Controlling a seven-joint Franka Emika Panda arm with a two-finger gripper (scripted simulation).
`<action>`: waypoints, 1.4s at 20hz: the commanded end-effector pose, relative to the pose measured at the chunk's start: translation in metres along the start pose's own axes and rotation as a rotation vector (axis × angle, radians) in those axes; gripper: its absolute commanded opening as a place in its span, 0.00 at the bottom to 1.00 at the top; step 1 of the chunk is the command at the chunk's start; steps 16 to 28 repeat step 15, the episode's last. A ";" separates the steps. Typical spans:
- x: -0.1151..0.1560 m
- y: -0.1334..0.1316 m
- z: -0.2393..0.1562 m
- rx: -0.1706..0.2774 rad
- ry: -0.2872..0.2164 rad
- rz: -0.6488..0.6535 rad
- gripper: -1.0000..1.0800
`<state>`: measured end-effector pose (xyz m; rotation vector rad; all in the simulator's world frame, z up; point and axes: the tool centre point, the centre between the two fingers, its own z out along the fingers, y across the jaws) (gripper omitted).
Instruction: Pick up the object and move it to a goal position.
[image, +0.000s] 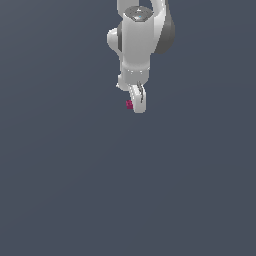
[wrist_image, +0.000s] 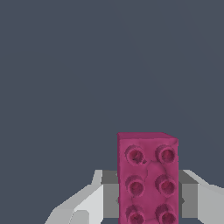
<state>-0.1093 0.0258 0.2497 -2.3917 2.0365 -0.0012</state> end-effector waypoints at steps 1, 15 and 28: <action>-0.007 0.007 -0.017 0.000 0.002 0.000 0.00; -0.026 0.023 -0.062 -0.001 0.001 -0.001 0.00; -0.026 0.023 -0.062 -0.001 0.001 -0.001 0.00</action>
